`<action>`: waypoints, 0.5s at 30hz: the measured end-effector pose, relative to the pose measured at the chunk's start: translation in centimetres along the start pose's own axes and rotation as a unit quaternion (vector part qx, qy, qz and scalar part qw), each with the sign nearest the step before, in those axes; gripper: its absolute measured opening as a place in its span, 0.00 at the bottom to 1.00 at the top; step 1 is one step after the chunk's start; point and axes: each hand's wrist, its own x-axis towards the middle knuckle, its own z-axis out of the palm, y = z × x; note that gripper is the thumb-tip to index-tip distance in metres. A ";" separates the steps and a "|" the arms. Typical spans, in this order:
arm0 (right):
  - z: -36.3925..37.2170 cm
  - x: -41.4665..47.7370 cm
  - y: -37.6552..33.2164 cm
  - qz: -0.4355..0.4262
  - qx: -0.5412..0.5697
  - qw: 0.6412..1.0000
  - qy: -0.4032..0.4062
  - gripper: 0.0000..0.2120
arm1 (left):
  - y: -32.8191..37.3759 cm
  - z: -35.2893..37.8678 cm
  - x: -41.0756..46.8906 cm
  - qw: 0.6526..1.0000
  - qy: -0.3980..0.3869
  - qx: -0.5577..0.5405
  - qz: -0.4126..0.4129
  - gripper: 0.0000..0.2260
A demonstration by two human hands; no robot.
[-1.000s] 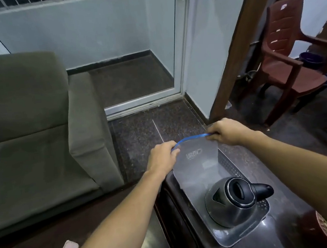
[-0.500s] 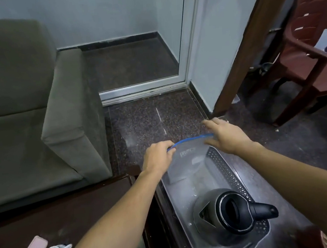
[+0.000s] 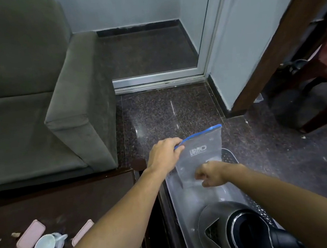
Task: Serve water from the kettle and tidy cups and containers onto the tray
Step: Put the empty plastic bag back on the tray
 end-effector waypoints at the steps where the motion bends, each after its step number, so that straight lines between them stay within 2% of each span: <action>1: 0.1 0.6 0.0 -0.004 0.000 1.000 -0.004 0.16 | 0.0 0.0 0.3 1.000 0.001 -0.001 0.003 0.07; 7: 1.0 2.8 0.5 -0.002 0.037 0.999 0.028 0.19 | -0.1 0.2 0.6 1.000 -0.003 0.003 -0.002 0.11; 15: 1.5 2.1 1.3 -0.045 -0.005 0.995 0.091 0.17 | 0.4 0.5 -1.1 1.000 -0.010 0.007 -0.007 0.19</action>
